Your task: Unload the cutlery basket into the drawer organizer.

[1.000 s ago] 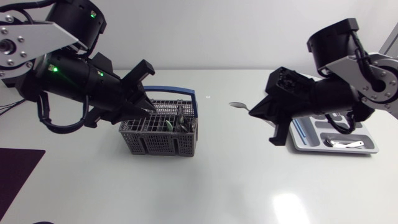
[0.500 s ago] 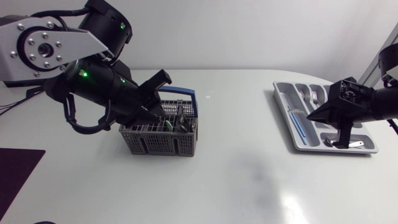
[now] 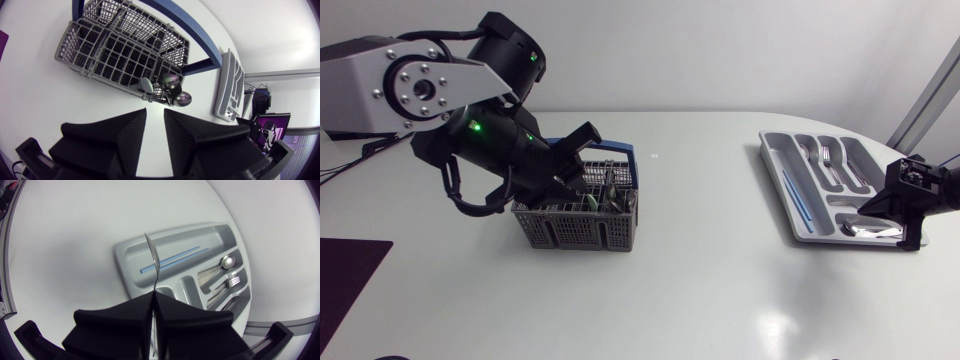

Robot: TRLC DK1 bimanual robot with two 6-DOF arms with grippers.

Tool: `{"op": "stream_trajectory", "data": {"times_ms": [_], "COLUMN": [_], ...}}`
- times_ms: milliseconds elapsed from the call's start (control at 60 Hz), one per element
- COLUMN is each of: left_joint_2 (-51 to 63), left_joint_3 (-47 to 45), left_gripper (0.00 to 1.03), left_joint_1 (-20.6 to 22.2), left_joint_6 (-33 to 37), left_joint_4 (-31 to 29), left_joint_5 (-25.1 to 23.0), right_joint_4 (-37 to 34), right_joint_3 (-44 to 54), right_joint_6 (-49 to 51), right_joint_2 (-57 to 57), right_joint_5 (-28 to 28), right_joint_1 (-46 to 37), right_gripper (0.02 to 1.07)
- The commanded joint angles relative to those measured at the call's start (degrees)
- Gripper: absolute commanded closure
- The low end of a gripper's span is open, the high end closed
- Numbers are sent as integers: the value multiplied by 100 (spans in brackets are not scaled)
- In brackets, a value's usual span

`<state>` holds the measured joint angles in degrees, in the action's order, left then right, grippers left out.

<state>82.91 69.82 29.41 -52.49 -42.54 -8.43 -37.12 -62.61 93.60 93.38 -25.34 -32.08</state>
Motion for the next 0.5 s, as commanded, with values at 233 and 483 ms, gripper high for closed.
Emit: {"op": "stream_trajectory", "data": {"times_ms": [233,483], "left_joint_2": [155,234], "left_joint_3": [155,67], "left_gripper": [74,74], "left_joint_1": [47,47], "left_joint_6": [-104,-68], "left_joint_4": [27,88], "left_joint_5": [96,183], "right_joint_4": [126,610], "right_joint_3": [-665,-744], "right_joint_6": [686,765], "right_joint_2": [1059,1569], "right_joint_5": [407,829], "right_joint_1": [-378,-484], "right_gripper": [101,100]}}
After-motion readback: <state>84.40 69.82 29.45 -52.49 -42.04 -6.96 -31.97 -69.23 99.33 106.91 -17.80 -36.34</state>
